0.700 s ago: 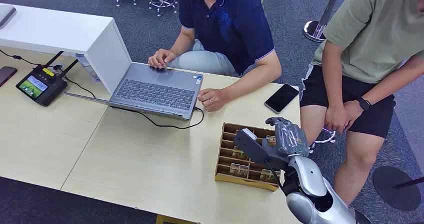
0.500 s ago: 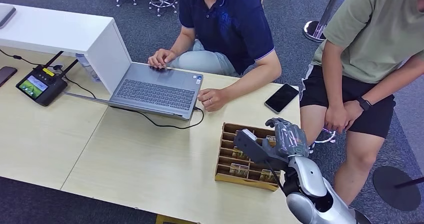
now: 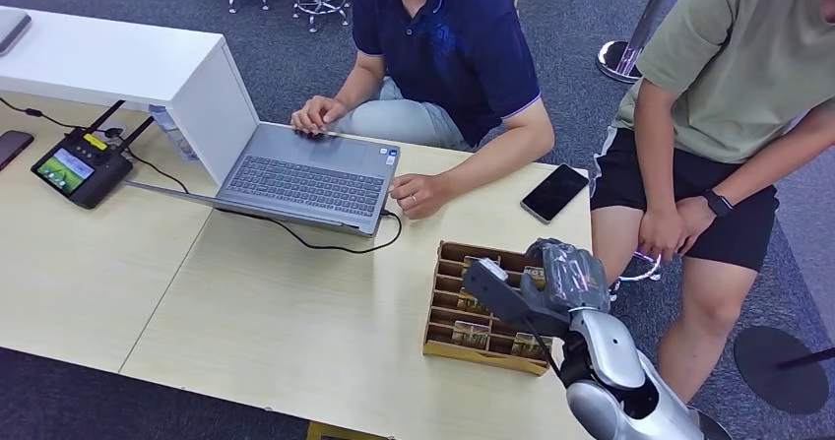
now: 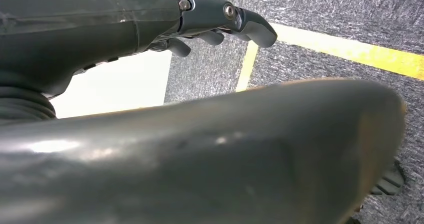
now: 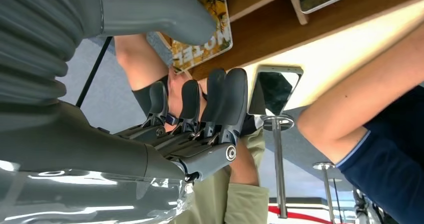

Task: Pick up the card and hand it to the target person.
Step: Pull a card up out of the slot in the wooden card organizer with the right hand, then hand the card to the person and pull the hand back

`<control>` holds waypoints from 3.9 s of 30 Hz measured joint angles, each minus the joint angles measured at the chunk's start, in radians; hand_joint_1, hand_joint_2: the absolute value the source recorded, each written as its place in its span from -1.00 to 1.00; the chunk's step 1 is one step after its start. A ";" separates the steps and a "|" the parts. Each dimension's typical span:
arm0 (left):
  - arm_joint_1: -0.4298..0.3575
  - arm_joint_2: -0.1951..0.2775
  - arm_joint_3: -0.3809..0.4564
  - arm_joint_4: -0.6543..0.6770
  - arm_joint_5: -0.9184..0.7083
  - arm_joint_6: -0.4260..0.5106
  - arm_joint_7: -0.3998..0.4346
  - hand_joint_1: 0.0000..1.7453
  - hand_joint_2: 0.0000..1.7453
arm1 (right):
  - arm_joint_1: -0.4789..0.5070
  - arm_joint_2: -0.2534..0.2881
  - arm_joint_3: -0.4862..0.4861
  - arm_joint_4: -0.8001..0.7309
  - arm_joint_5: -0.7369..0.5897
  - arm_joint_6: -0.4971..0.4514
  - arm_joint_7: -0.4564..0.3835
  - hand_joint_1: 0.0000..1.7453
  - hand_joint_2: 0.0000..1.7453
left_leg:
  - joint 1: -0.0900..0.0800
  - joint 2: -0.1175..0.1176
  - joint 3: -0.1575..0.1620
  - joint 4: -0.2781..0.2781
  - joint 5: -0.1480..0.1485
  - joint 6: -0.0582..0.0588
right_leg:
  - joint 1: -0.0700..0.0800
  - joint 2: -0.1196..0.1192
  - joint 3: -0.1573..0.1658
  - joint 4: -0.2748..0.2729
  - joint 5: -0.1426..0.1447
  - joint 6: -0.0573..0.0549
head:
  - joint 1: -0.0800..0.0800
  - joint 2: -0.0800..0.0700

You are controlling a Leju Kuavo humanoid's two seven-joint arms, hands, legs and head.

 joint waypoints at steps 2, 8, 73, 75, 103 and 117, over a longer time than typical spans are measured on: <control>0.000 0.000 0.000 0.000 0.000 0.000 0.000 -1.00 -1.00 | 0.003 -0.001 -0.004 0.001 0.002 0.002 0.000 0.12 1.00 | 0.000 0.000 0.000 0.000 0.000 0.000 | 0.000 0.000 0.000 0.000 0.000 0.000 | 0.000 0.000; 0.000 0.000 0.002 0.000 0.002 0.000 0.000 -1.00 -1.00 | 0.009 -0.004 -0.012 0.000 0.006 0.004 0.000 0.09 1.00 | 0.000 0.000 0.000 0.000 0.000 0.000 | 0.000 0.000 0.000 -0.001 0.000 0.000 | 0.000 0.000; -0.002 0.001 -0.011 0.003 -0.019 0.041 -0.045 -1.00 1.00 | -0.004 -0.014 0.029 0.010 -0.024 0.002 0.000 1.00 1.00 | 0.000 0.001 0.000 0.000 0.000 0.000 | 0.000 0.001 0.000 0.000 0.000 -0.001 | 0.000 0.000; -0.001 0.001 0.002 0.003 -0.008 0.056 -0.051 -1.00 1.00 | -0.007 -0.017 0.033 -0.001 -0.034 -0.018 -0.005 1.00 1.00 | 0.000 0.001 0.000 0.000 0.000 0.000 | 0.000 0.001 0.000 0.000 0.000 0.000 | 0.000 0.000; 0.000 0.003 -0.051 0.001 -0.058 0.001 -0.032 -1.00 1.00 | -0.390 0.166 0.148 0.365 -0.098 -0.355 -0.182 1.00 1.00 | 0.000 0.005 0.001 -0.001 0.001 -0.001 | 0.000 0.005 0.000 0.000 0.002 -0.001 | 0.000 0.000; -0.002 0.007 -0.063 0.006 -0.074 -0.006 -0.064 -1.00 0.50 | -0.368 0.147 0.141 0.361 -0.079 -0.360 -0.185 -1.00 1.00 | 0.000 0.002 0.000 -0.001 0.001 0.000 | 0.000 0.002 0.000 0.000 0.001 -0.001 | 0.000 0.000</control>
